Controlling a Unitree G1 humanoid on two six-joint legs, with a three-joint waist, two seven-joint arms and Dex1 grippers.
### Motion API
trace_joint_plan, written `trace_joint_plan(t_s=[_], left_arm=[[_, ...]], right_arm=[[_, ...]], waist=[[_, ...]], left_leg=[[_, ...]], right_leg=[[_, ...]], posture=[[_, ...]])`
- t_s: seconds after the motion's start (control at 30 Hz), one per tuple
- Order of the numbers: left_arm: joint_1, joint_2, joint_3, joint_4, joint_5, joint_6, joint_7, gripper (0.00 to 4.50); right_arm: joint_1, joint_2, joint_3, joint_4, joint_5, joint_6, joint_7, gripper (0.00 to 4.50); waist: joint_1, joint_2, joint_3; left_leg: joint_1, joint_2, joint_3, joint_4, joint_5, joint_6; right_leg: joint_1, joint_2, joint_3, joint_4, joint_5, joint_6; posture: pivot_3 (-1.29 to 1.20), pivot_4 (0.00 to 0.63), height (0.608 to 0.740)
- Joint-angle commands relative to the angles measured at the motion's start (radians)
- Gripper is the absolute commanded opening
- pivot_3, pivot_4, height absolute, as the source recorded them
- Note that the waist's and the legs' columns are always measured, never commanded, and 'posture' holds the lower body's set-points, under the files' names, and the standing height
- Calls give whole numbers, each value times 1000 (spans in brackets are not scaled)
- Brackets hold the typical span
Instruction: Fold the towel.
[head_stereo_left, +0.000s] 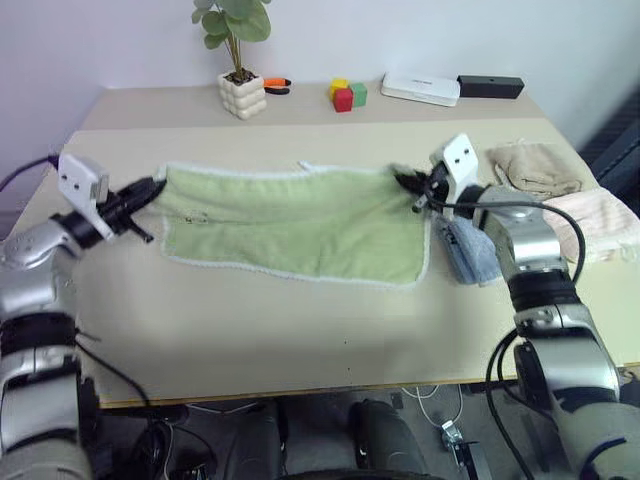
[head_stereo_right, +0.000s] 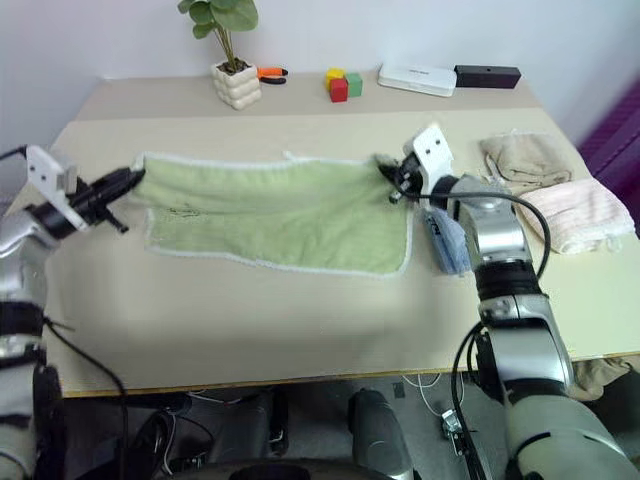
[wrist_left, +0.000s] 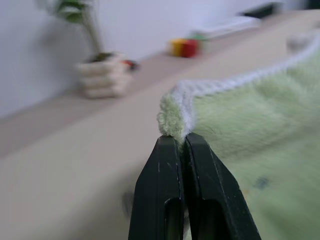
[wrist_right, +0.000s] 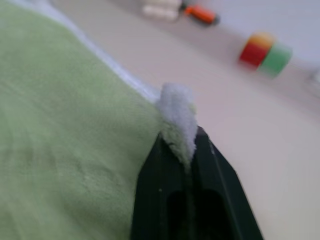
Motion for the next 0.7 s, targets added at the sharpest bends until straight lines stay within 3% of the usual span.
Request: trace_joint_plan(t_s=[0.03, 0.2, 0.3, 0.4, 0.53, 0.7], left_arm=[[-196, 38, -36, 185, 112, -153, 124, 0], [-404, 120, -25, 326, 143, -289, 137, 0], [-413, 148, 10, 334, 86, -322, -41, 0], [-306, 143, 47, 301, 6, -334, -281, 0], [-99, 118, 70, 214, -78, -290, -523, 0], [134, 121, 76, 107, -121, -246, -653, 0]], right_arm=[[-170, 10, -12, 180, -74, -191, -151, 26], [-301, 3, -108, 247, -8, -330, -206, 26], [-220, -2, -137, 134, 55, -345, -107, 26], [10, 11, -127, -127, 135, -292, 11, 26], [279, 26, -97, -395, 171, -200, 50, 26], [511, -12, -41, -535, 116, -231, 99, 26]], waist=[[0, 0, 1], [-7, 0, 1], [-7, 0, 1], [-5, 1, 0], [-4, 1, 1], [-4, 1, 1]], left_leg=[[-1, 0, 0, 0, 0, 0], [-16, 0, 0, 0, 6, -9], [-15, 0, 2, -3, 6, -10], [-14, 1, 2, -3, 6, -10], [-14, 1, 2, 1, 6, -10], [-13, 3, 1, 3, 4, -6]], right_leg=[[-1, 0, 0, 0, 0, 0], [-17, 0, 0, 1, 0, 1], [-17, 0, -2, 1, 0, 1], [-15, -1, -4, 1, 0, 1], [-14, -1, -5, 2, 0, 1], [-14, 0, -5, 7, 0, 0]], posture=[[0, 150, 735], [0, 150, 735], [0, 150, 735], [0, 150, 735], [0, 150, 735], [0, 150, 735]])
